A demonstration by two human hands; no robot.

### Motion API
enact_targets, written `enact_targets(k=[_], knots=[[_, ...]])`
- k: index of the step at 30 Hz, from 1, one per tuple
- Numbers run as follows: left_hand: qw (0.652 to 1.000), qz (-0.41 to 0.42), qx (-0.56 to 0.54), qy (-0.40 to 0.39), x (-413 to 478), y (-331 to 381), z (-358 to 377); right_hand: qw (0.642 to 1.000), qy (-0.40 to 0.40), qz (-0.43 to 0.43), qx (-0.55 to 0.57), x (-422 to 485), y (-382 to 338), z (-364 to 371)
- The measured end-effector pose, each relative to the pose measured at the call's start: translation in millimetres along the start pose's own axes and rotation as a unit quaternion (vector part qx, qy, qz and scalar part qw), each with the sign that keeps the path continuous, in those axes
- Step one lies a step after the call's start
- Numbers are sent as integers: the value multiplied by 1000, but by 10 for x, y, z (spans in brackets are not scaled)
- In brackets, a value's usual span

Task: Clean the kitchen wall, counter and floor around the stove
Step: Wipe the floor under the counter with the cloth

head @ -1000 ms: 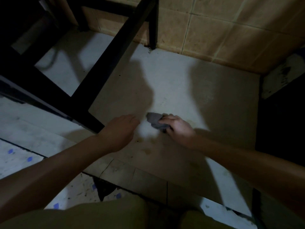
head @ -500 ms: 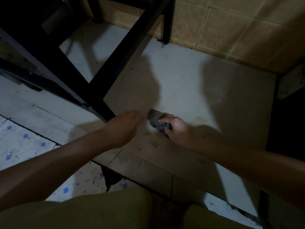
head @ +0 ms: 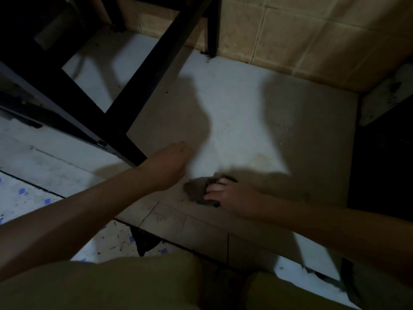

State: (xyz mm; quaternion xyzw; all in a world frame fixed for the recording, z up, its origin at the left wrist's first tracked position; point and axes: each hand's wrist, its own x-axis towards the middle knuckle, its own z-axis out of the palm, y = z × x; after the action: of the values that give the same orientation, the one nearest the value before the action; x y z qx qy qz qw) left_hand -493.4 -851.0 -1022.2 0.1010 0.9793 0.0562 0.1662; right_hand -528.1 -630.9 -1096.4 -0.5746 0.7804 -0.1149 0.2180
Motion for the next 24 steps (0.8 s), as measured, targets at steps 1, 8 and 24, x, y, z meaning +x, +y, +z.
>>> enact_targets(k=[1,8,24], knots=[[1000,1,0,-2,32,17,-5,1000,-5,7,-12,-55,27,12],[1000,25,-9,-16,173,123,35,989,84,122,-2,-434,269,-89],[997,72,-24,0,388,273,74,894,169,399,115,-1020,198,-56]])
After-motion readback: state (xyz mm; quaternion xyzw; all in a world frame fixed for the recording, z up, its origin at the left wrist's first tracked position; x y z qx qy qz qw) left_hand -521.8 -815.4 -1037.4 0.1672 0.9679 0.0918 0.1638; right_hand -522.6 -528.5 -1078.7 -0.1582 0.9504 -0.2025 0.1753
